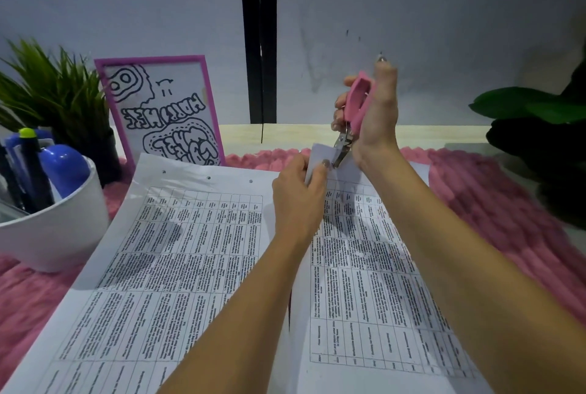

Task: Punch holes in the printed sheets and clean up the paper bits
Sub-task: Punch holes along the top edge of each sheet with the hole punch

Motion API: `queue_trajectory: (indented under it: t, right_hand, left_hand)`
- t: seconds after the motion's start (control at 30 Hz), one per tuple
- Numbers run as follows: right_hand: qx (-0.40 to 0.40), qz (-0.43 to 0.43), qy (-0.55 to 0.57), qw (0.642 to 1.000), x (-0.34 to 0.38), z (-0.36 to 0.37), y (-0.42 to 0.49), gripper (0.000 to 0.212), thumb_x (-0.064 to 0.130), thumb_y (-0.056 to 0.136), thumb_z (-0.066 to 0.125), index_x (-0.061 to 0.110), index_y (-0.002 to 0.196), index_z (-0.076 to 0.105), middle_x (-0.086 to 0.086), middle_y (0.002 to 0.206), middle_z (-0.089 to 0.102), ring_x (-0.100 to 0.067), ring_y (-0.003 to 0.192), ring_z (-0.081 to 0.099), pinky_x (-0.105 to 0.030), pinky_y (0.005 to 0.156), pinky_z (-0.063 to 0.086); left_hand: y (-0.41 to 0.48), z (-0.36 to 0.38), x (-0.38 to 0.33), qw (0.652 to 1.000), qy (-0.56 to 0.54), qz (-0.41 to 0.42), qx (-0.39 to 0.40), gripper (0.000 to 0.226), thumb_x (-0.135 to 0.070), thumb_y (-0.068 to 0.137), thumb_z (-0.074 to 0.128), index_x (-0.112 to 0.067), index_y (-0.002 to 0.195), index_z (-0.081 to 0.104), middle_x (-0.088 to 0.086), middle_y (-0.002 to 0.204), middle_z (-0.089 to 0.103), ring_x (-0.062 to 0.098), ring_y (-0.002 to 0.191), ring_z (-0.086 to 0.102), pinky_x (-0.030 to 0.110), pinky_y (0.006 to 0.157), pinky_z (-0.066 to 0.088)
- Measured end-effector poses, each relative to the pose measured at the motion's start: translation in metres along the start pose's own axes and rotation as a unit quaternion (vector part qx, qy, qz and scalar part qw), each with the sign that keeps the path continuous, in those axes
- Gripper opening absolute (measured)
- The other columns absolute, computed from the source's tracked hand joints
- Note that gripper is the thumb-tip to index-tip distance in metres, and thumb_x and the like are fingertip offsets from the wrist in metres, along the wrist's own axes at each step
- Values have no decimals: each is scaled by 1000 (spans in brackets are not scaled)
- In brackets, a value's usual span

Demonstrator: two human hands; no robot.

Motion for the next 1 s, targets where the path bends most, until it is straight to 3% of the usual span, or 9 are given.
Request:
queue_trajectory:
  t: [0.23,0.37,0.5,0.7,0.87,1.0]
  right_hand:
    - [8,15,108,994,1,-19,-6,55,59,84,44,7,95,58,-7,66,57,-20,52,52,-27,52,45]
    - [-29,-11,74,997,15,-36,2,56,58,87,44,5,96,59,-8,66,57,-21,51,51,-27,51,44]
    - [-46,-15,55,997,24,-55,8,53,53,97,38,4,96,60,-8,66,56,-20,50,48,-26,50,42]
    - [-29,-16,47,998,27,-52,9,51,52,98,38,7,87,60,-8,63,54,-19,46,46,-24,48,39]
    - [-30,-23,35,999,22,-49,7,52,57,86,44,9,84,61,-6,61,55,-18,45,45,-24,46,38]
    - [-37,-33,29,998,21,-50,7,49,53,91,44,8,83,61,-6,61,55,-18,45,44,-24,46,37]
  left_hand:
    - [-3,-1,-12,992,99,71,-20,26,-29,99,56,-13,79,53,0,69,51,5,56,36,21,50,30]
    - [2,-4,-4,999,3,36,-20,26,-39,95,59,-14,88,61,8,78,65,26,72,62,47,60,55]
    - [6,-5,3,998,-69,0,-5,35,-47,90,59,-12,89,61,21,89,64,45,86,61,63,70,53]
    - [7,-4,5,995,-98,-23,12,32,-55,85,63,-23,86,64,21,93,68,46,90,64,65,75,53]
    - [8,-3,6,994,-106,-16,23,37,-56,85,64,-19,87,62,25,94,66,49,90,63,67,75,53]
    - [9,-2,6,993,-115,-11,28,44,-58,84,64,-15,89,60,27,93,65,50,89,63,68,73,52]
Point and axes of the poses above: each hand's wrist, its own y-axis towards the middle knuckle, its own z-axis out of the palm, x = y × z, the point moved 5 cm from there along y, towards the middle knuckle
